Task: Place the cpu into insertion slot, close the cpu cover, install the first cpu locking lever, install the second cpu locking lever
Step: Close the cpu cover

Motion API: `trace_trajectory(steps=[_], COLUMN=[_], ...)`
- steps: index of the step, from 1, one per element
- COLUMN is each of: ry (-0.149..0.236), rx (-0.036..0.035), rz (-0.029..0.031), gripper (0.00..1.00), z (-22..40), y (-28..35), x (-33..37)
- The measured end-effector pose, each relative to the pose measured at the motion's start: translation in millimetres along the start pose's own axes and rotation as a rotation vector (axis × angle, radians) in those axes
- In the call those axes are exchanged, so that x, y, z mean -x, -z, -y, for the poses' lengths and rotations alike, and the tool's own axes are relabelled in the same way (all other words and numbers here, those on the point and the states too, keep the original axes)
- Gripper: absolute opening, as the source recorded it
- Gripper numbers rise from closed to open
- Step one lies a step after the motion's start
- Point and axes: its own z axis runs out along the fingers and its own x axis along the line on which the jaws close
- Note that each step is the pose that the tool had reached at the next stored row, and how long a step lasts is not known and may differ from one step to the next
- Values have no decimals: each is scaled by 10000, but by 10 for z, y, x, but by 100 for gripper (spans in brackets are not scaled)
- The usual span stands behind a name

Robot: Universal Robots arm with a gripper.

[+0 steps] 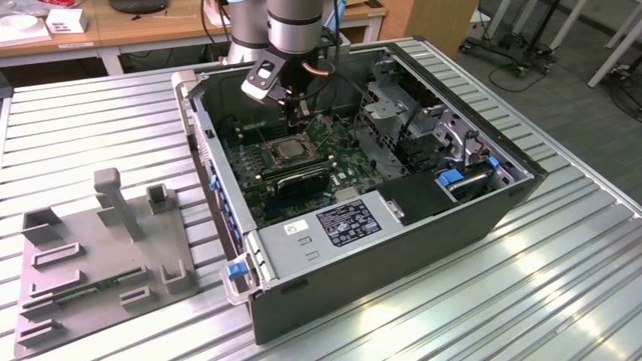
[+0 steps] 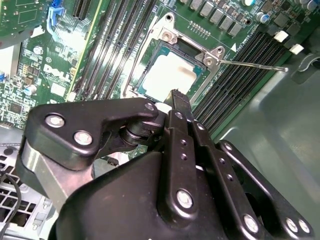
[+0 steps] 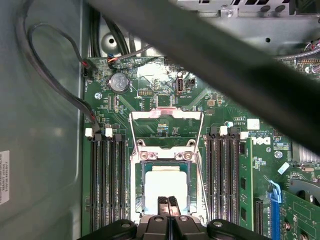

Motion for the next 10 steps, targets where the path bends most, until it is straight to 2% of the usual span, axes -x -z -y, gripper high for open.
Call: trace_trajectory(steps=[5, 10], ry=[0, 0], rx=[-1, 0], rz=[1, -1], gripper=[11, 11], z=[-3, -3], y=[55, 62], x=[-2, -2])
